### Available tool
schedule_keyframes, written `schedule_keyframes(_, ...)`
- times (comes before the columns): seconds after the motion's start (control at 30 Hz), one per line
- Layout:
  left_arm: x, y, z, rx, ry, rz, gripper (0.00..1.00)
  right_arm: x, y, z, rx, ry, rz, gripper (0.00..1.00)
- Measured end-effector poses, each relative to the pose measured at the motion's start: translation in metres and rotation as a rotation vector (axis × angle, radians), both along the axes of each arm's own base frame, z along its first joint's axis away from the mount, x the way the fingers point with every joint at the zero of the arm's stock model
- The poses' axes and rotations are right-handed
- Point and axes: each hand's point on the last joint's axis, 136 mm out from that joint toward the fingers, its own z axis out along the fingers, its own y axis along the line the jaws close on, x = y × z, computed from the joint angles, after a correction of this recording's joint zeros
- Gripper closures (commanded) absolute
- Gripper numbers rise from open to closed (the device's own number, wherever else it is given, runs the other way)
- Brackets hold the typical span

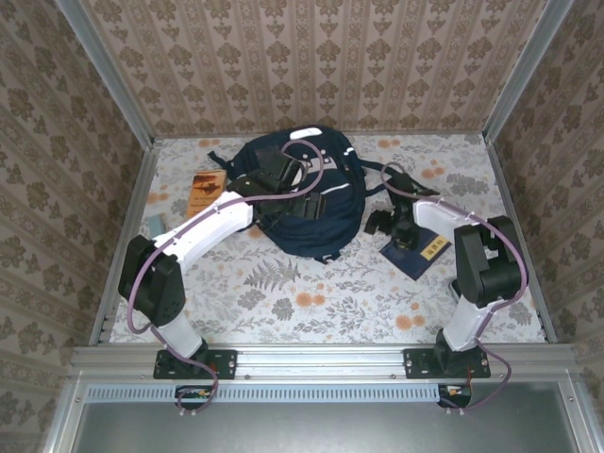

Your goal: Pack the student bag

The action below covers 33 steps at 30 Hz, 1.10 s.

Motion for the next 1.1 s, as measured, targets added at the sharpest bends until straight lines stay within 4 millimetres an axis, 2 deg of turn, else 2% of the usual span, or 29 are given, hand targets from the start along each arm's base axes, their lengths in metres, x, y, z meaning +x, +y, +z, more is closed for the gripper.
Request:
schedule_keyframes(0.17, 0.0, 0.0, -0.001, -0.013, 0.012, 0.006, 0.02, -0.035, 0.052, 0.002, 0.08, -0.003, 0.099, 0.09)
schedule_keyframes(0.27, -0.002, -0.003, -0.002, -0.025, 0.028, -0.006, 0.03, -0.054, 0.068, 0.008, 0.115, 0.011, 0.133, 0.09)
schedule_keyframes(0.33, -0.004, -0.007, -0.006, -0.036, 0.046, -0.014, 0.04, -0.063, 0.068, 0.017, 0.115, 0.015, 0.134, 0.08)
schedule_keyframes(0.43, -0.009, -0.013, -0.012, -0.06, 0.088, -0.03, 0.06, -0.059, 0.049, 0.046, 0.095, -0.061, 0.084, 0.09)
schedule_keyframes(0.53, -0.016, -0.024, -0.018, -0.086, 0.129, -0.059, 0.09, -0.048, 0.019, 0.077, 0.083, -0.164, -0.019, 0.11)
schedule_keyframes(0.6, -0.023, -0.035, -0.022, -0.096, 0.155, -0.095, 0.11, -0.043, -0.006, 0.085, 0.073, -0.202, -0.102, 0.13)
schedule_keyframes(0.7, -0.036, -0.064, -0.024, -0.116, 0.188, -0.169, 0.13, -0.05, -0.04, 0.069, 0.039, -0.171, -0.215, 0.14)
schedule_keyframes(0.8, -0.054, -0.093, -0.032, -0.134, 0.233, -0.234, 0.17, -0.07, -0.058, 0.043, 0.004, -0.094, -0.268, 0.19)
schedule_keyframes(0.9, -0.071, -0.115, -0.044, -0.142, 0.287, -0.273, 0.24, -0.084, -0.064, 0.028, -0.011, -0.04, -0.285, 0.27)
schedule_keyframes(0.97, -0.081, -0.129, -0.055, -0.146, 0.328, -0.287, 0.29, -0.086, -0.066, 0.023, -0.016, -0.023, -0.285, 0.35)
schedule_keyframes(1.1, -0.09, -0.151, -0.08, -0.139, 0.403, -0.297, 0.39, -0.087, -0.066, 0.01, -0.021, 0.016, -0.285, 0.42)
